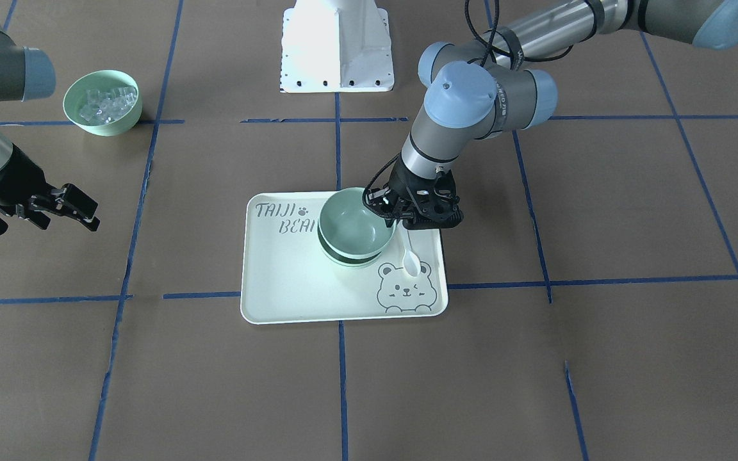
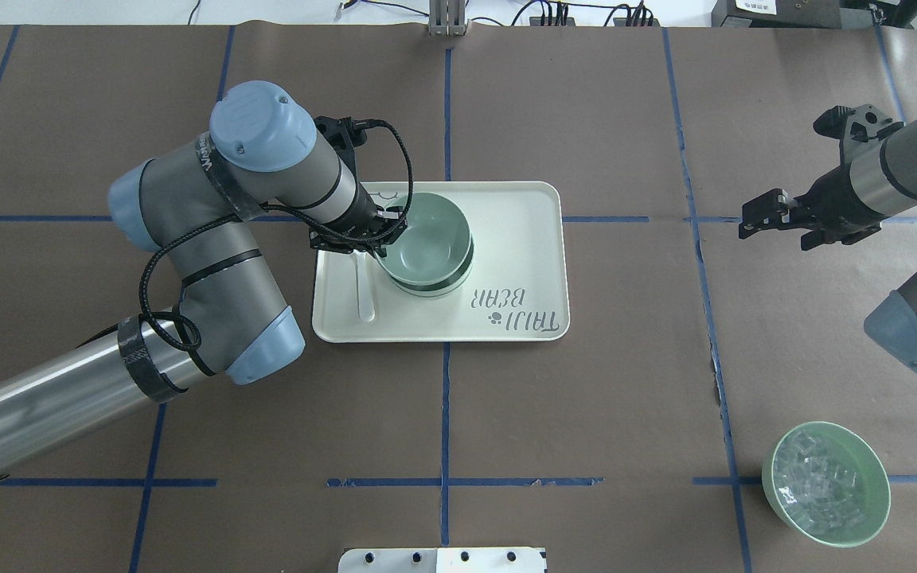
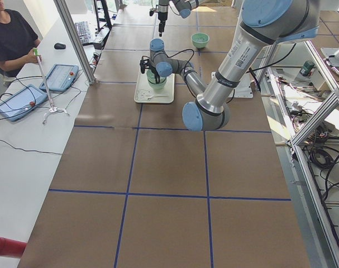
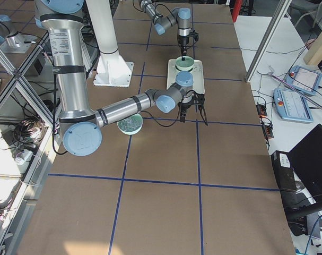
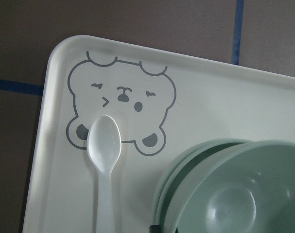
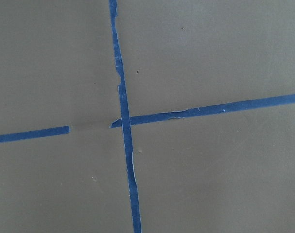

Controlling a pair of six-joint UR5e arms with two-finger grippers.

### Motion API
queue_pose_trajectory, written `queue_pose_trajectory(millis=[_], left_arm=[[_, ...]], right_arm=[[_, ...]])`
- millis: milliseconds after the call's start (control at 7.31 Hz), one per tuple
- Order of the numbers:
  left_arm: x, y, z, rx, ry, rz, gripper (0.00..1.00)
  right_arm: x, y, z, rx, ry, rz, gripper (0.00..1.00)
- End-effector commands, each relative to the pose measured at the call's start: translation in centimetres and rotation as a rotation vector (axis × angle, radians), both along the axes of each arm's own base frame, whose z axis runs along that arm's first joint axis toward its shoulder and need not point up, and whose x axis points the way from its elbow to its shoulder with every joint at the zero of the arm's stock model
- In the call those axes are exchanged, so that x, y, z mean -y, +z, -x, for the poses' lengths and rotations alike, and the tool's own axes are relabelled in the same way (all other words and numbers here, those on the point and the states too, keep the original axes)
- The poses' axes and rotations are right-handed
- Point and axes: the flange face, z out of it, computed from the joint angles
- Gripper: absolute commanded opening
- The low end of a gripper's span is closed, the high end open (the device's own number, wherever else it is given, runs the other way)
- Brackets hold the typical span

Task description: Stack green bowls together

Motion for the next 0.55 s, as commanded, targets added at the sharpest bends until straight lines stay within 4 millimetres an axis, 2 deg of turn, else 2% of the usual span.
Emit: queue_pose_trajectory(millis=[0,274,410], left_arm=[[-0.20,0.00,-0.27,-0.001,0.005,-0.001,0.00],[-0.13,0.22,-0.51,0.004,0.004,0.000,0.00],[-0.01,0.23,-0.64,-0.004,0.002,-0.007,0.39]], right_arm=[[0.01,0.07,0.01,-0.001,0.000,0.001,1.00],[0.03,0.08,0.00,-0.002,0.001,0.001,1.00],[0.03,0.08,0.00,-0.002,0.001,0.001,1.00]])
